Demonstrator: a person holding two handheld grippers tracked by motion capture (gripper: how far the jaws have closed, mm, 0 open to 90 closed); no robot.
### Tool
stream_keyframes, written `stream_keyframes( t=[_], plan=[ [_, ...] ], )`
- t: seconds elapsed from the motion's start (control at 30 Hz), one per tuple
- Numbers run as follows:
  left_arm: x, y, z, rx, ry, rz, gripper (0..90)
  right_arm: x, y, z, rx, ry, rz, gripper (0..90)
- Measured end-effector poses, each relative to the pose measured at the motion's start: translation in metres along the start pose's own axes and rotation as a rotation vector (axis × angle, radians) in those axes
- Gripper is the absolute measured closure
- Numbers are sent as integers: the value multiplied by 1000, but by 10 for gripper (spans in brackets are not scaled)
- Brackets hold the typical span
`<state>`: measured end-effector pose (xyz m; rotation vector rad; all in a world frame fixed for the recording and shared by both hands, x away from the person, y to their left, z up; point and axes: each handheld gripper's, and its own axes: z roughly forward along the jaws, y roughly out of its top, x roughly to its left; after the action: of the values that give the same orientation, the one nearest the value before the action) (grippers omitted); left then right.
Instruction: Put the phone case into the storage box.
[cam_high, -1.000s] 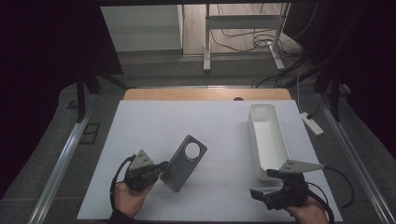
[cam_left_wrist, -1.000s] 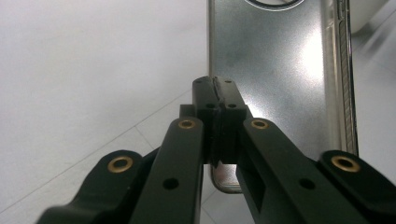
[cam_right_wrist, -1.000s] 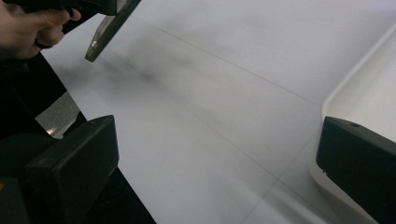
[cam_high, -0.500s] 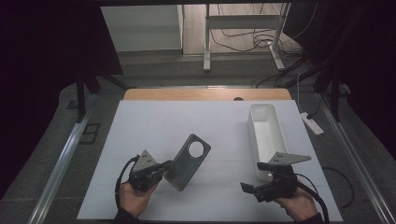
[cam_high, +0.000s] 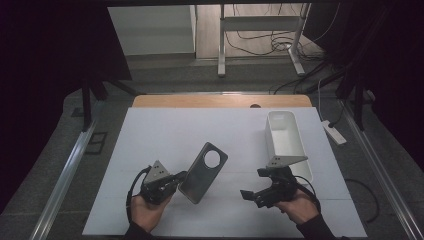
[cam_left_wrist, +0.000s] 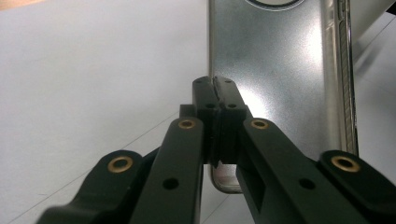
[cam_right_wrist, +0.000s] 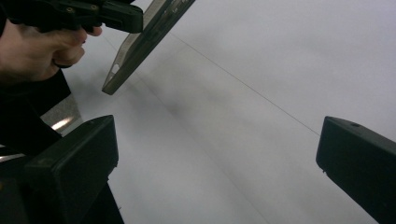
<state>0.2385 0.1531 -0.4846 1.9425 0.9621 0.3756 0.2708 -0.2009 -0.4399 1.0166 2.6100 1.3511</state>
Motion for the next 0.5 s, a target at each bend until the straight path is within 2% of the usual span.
stream_keyframes(
  t=[0.13,0.5],
  plan=[
    [-1,1,1,-9,-5,-2,890,-1,2,11,3,6,14,0],
    [-3,3,4,-18,-17,-9,890,4,9,29,-1,37,24,0]
  ],
)
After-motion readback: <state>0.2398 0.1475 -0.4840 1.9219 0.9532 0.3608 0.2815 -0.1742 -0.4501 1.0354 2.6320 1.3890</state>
